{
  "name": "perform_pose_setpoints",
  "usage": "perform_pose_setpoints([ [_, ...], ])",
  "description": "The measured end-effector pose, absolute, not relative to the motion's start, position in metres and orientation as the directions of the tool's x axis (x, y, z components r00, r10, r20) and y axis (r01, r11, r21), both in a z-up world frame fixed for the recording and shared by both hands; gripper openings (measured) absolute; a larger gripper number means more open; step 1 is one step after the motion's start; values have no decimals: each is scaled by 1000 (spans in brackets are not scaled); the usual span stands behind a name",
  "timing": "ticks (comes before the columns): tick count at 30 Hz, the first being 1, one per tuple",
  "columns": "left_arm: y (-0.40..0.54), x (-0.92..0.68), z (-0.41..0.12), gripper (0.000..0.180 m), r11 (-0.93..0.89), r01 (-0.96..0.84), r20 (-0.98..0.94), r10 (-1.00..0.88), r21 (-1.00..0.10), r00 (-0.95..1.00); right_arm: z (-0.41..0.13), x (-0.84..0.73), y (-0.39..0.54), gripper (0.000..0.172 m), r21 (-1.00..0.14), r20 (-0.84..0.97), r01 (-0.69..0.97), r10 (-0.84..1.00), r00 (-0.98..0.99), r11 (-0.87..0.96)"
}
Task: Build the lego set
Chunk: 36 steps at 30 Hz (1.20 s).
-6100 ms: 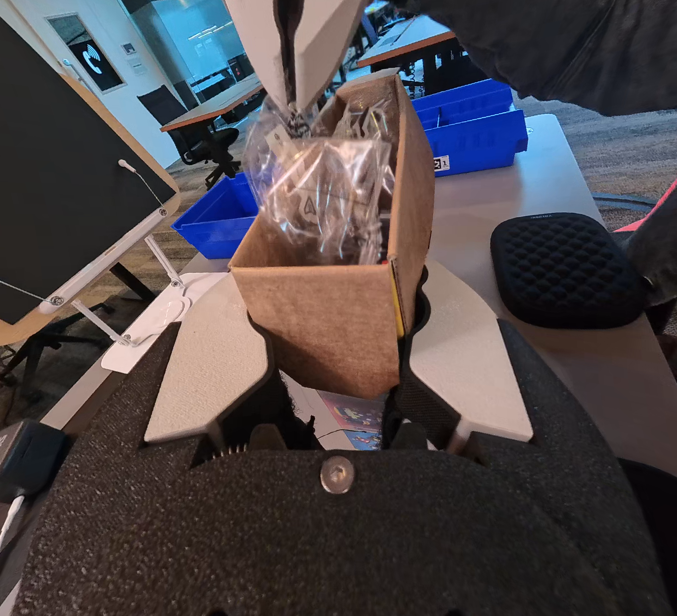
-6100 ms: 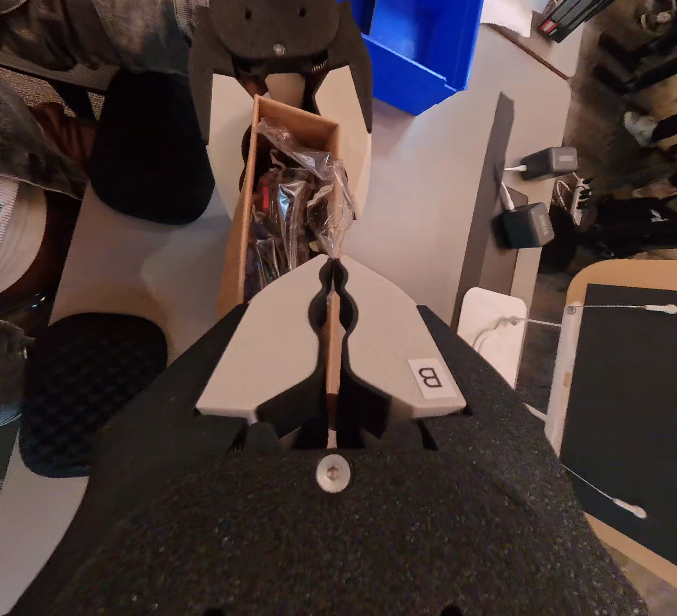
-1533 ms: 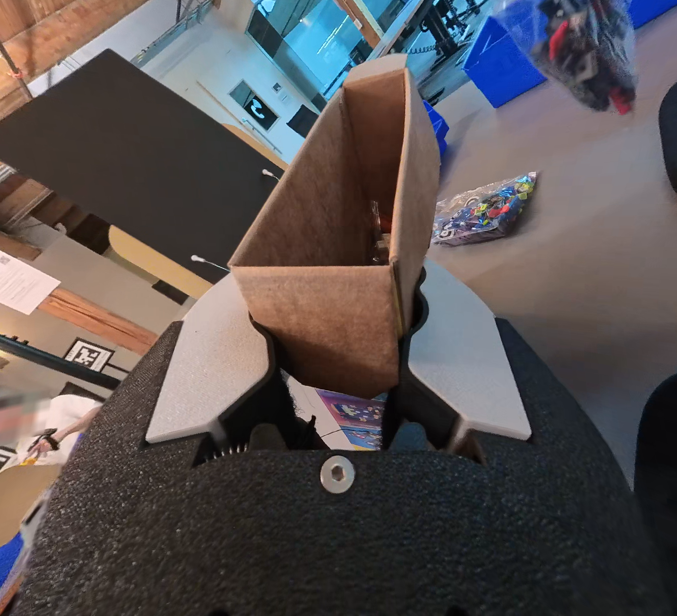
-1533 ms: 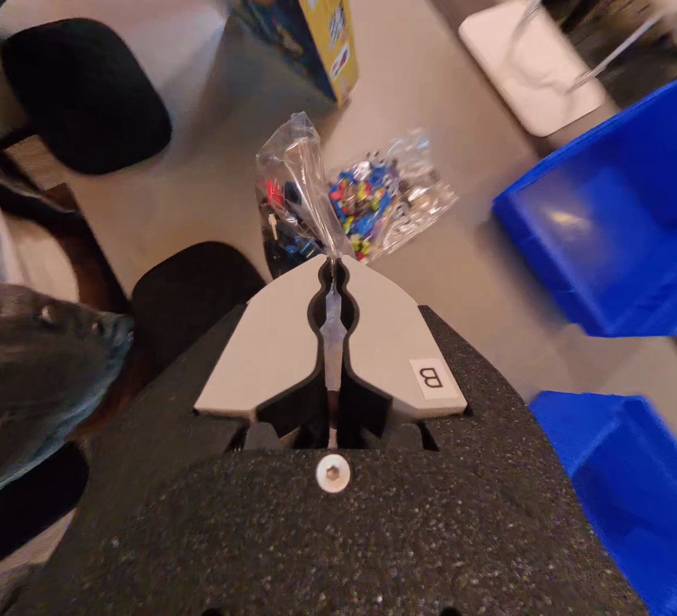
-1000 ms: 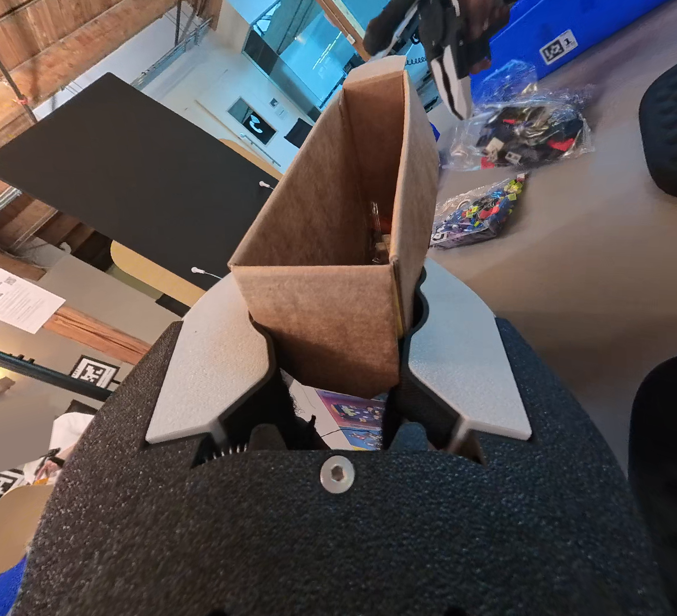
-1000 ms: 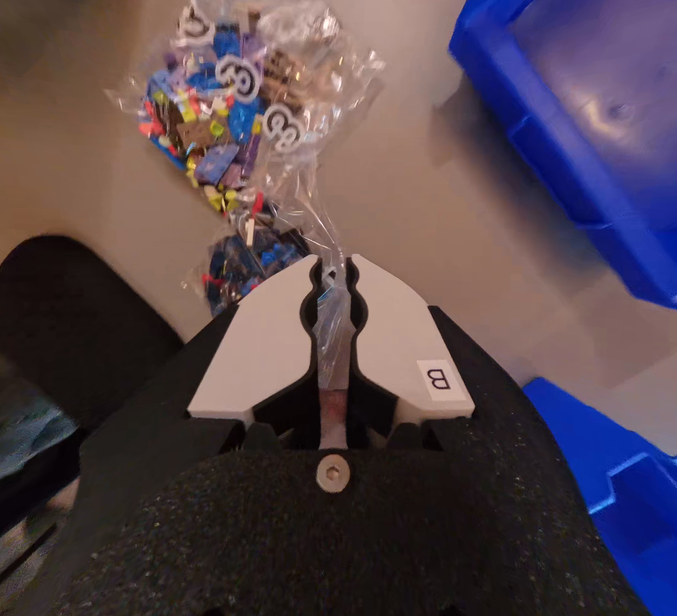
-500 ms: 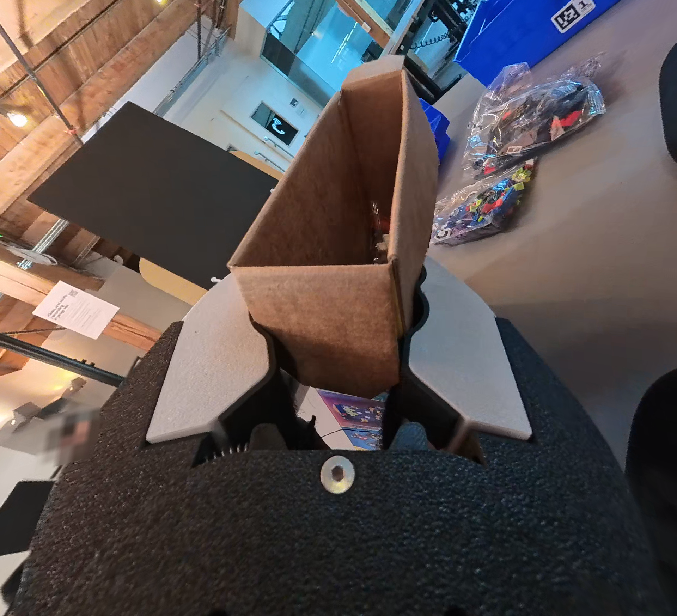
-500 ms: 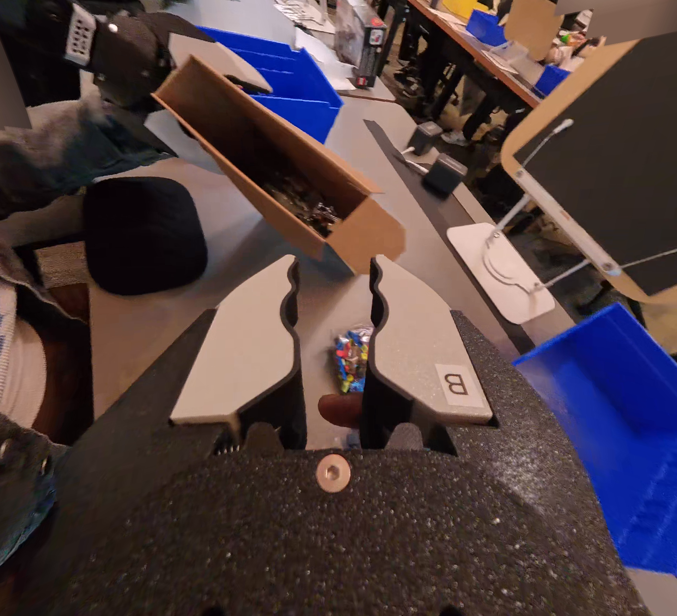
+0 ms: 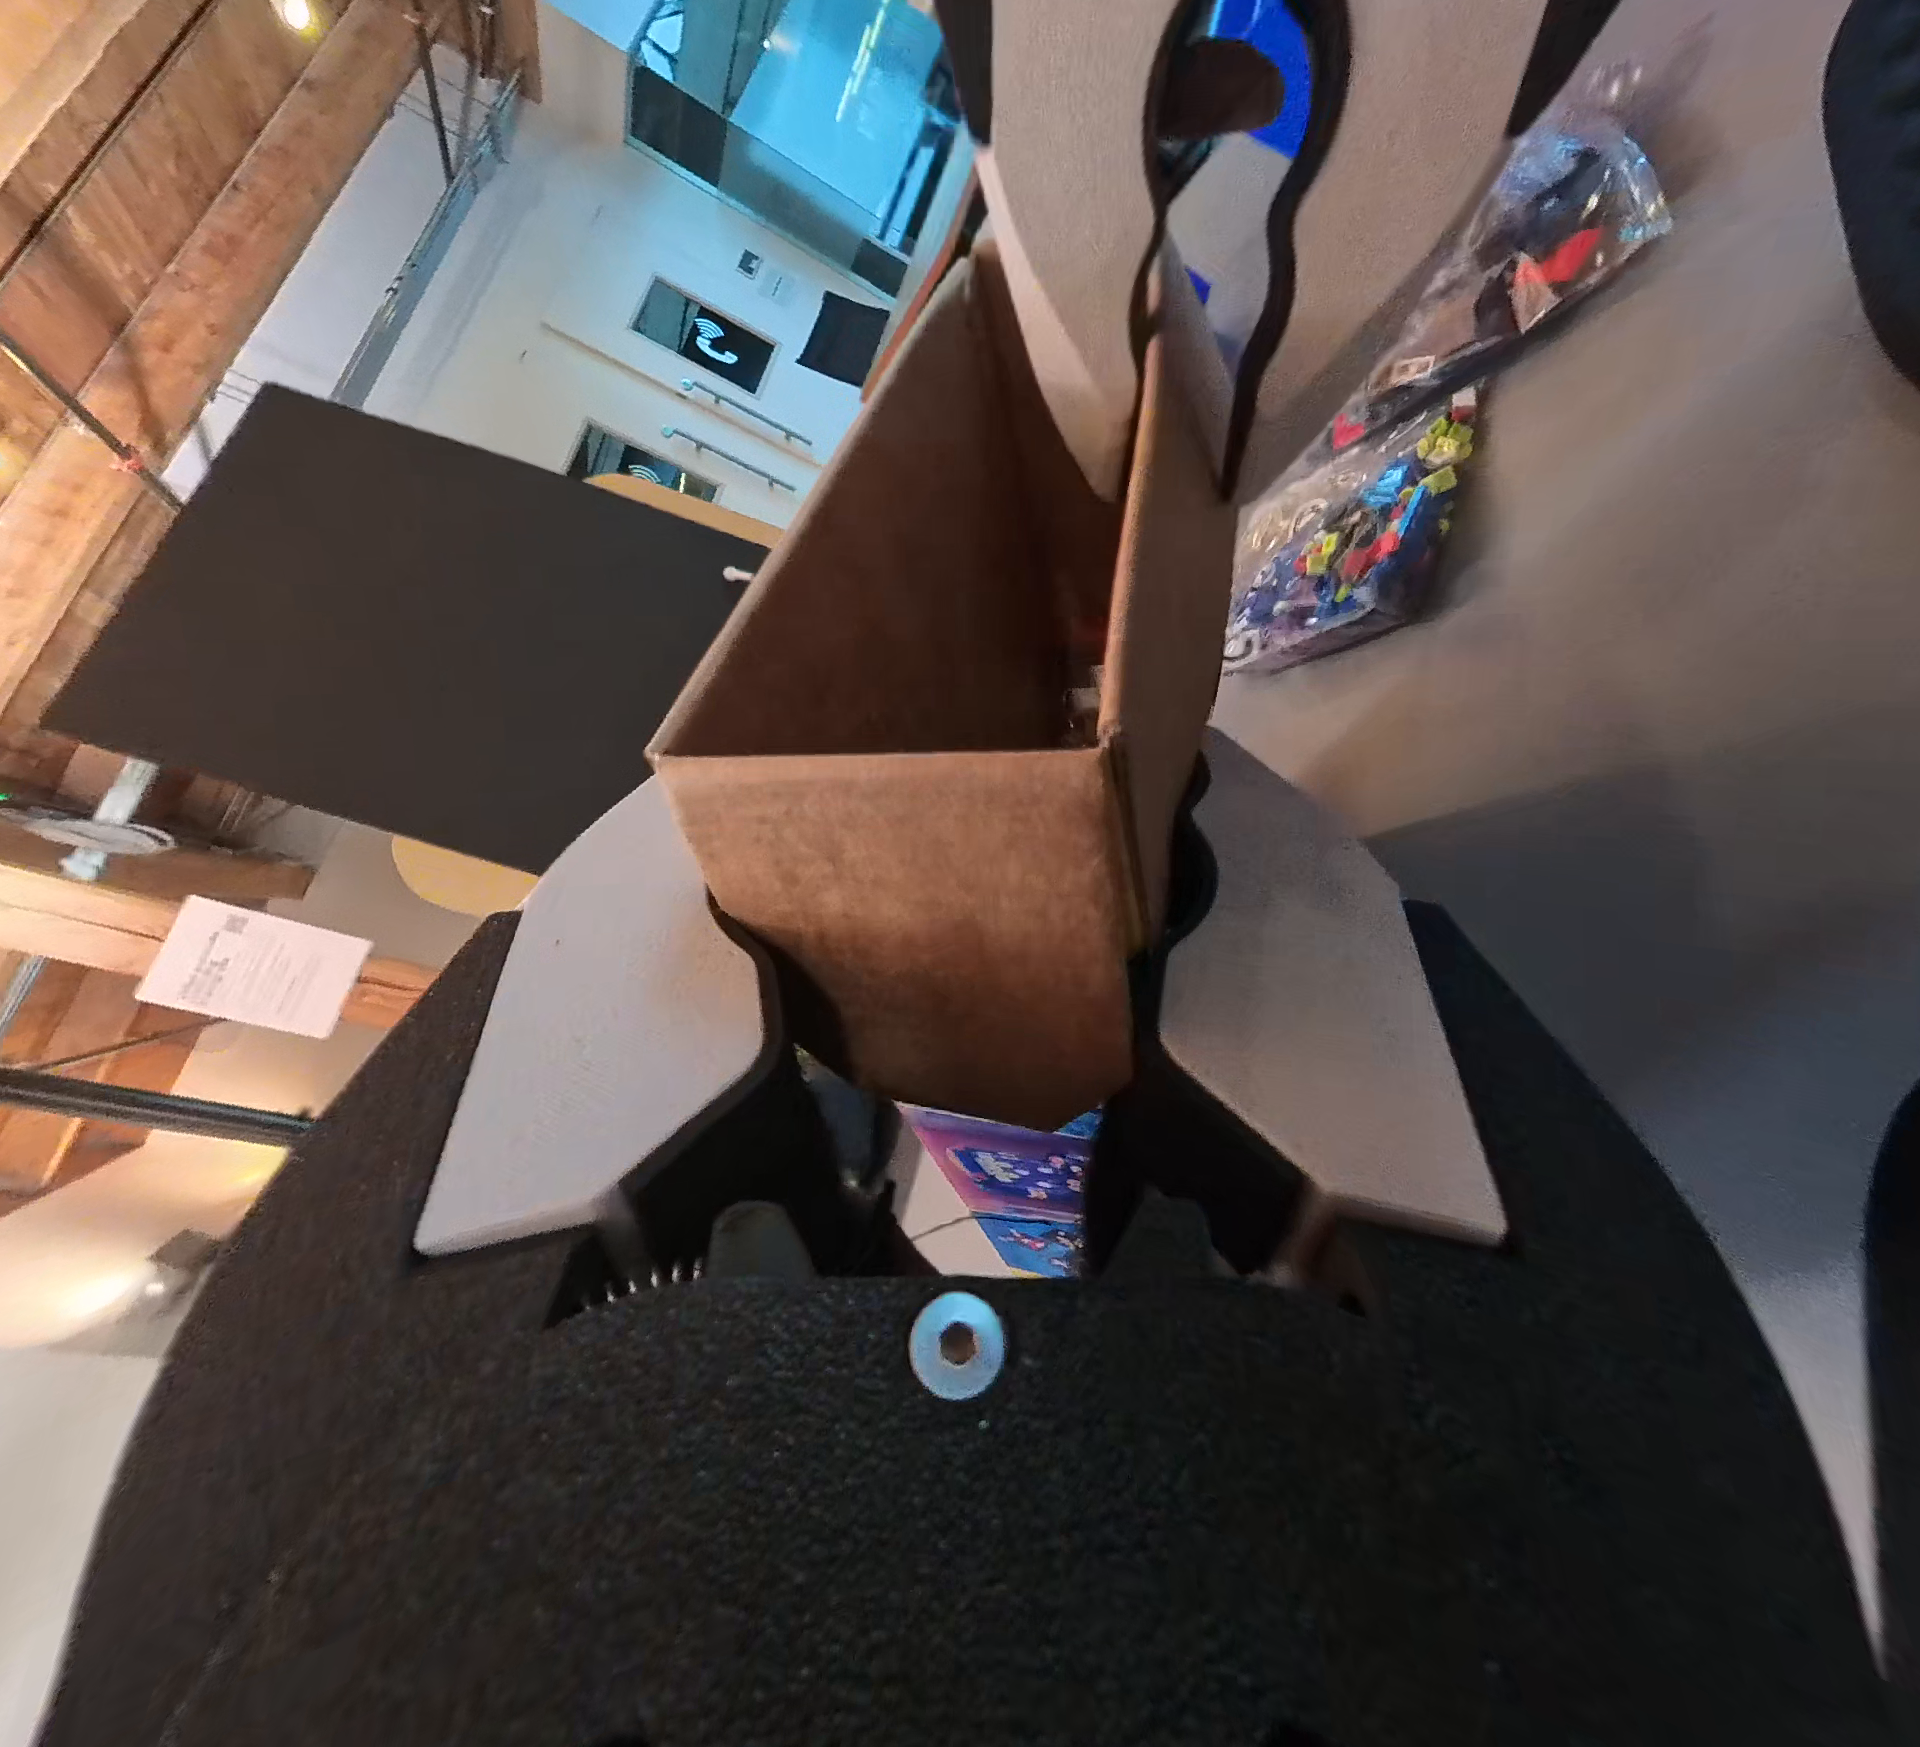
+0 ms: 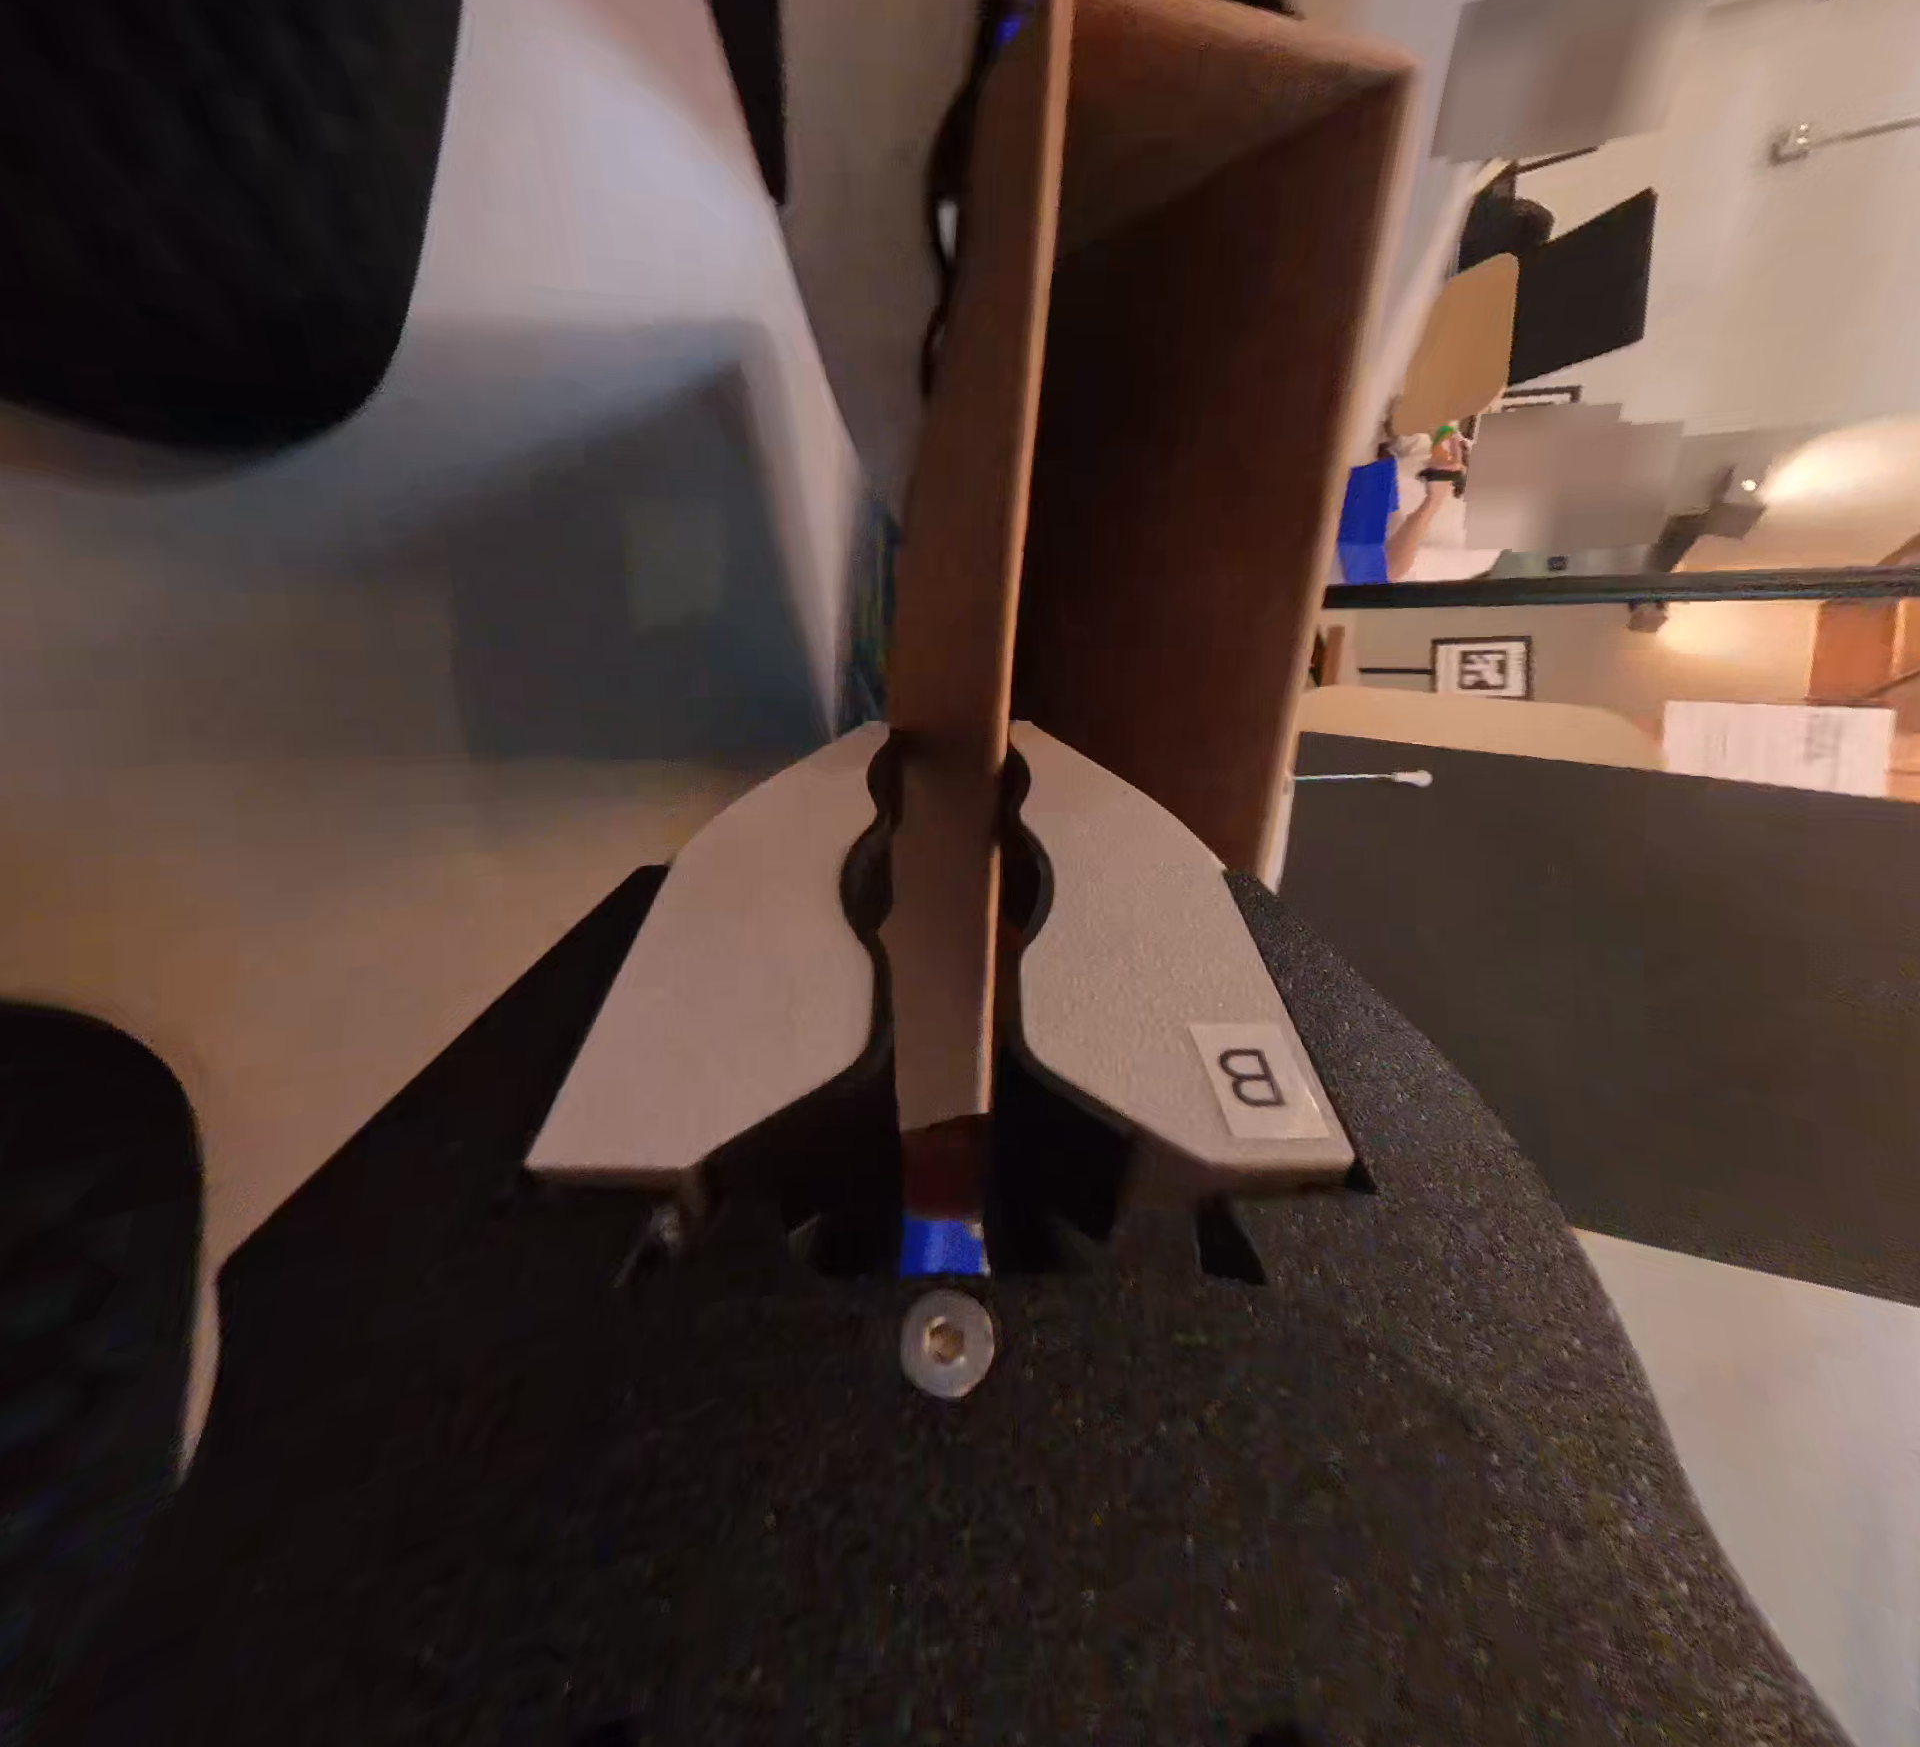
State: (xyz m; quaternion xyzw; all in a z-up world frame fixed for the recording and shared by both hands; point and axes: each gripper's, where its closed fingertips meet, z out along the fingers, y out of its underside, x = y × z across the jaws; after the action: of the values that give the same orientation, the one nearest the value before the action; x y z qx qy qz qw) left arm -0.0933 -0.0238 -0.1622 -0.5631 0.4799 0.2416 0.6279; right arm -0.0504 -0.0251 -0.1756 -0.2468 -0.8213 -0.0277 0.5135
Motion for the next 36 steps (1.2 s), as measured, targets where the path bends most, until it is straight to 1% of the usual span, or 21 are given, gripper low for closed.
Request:
perform_pose_setpoints([
  [2,-20,-97,-163,76,215,-883,-903,-211,-417,375,-180,-54,-18,13,-130,885,457,310,-346,880],
  [4,-18,-100,-155,76,197,-930,-949,-129,-309,288,-176,-60,-11,10,-99,930,445,242,-276,890],
  [6,-19,-100,-138,75,187,-969,-987,-12,-161,162,-165,-64,-6,8,-92,965,423,185,-184,901],
  [8,-23,-98,-116,75,157,-988,-994,104,-14,30,-146,-67,-4,8,-45,993,416,88,-84,908],
  [10,-27,-95,-97,76,125,-982,-973,201,142,-115,-130,-69,-4,7,-24,1000,399,23,9,917],
  [12,-27,-92,-93,75,86,-953,-931,258,290,-259,-124,-73,-2,7,1,997,380,-31,71,925],
  [14,-25,-92,-97,75,71,-930,-906,262,361,-332,-128,-77,2,7,26,993,377,-67,96,926],
  [16,-27,-92,-96,75,72,-920,-900,249,385,-357,-129,-78,-1,7,9,989,359,-62,136,933],
  [17,-29,-89,-93,76,60,-907,-885,256,416,-389,-127,-77,-2,6,-6,982,342,-59,179,940],
  [20,-30,-76,-91,75,-26,-786,-737,330,618,-590,-123,-76,0,6,-11,939,303,-95,332,953],
  [21,-30,-73,-92,75,-47,-750,-691,353,660,-630,-123,-76,3,7,-19,925,296,-95,367,955],
  [22,-29,-72,-94,75,-54,-733,-669,368,678,-646,-123,-75,4,7,-28,917,289,-90,389,957],
  [24,-29,-74,-96,74,-33,-756,-699,356,654,-620,-125,-75,4,6,-12,917,284,-102,385,959],
  [26,-28,-77,-101,75,-8,-803,-758,322,596,-567,-130,-75,2,7,1,928,285,-107,356,959],
  [28,-28,-80,-104,75,29,-857,-822,301,514,-483,-134,-73,0,7,5,938,269,-98,332,963],
  [30,-28,-86,-109,75,67,-906,-884,263,417,-387,-139,-72,-4,8,-31,959,231,-36,281,973],
  [31,-28,-89,-110,75,84,-930,-913,239,359,-331,-140,-72,-6,10,-81,967,205,27,254,975],
  [32,-28,-93,-110,75,103,-951,-940,217,291,-264,-140,-72,-9,12,-162,965,169,121,232,972],
  [34,-26,-101,-108,75,125,-982,-977,181,139,-115,-131,-67,-16,13,-406,899,59,387,205,912],
  [35,-25,-106,-106,75,121,-990,-984,167,75,-54,-124,-64,-22,14,-547,823,-17,541,172,837],
  [36,-23,-110,-104,75,109,-993,-987,157,39,-21,-116,-59,-28,17,-680,717,-94,686,124,727],
])
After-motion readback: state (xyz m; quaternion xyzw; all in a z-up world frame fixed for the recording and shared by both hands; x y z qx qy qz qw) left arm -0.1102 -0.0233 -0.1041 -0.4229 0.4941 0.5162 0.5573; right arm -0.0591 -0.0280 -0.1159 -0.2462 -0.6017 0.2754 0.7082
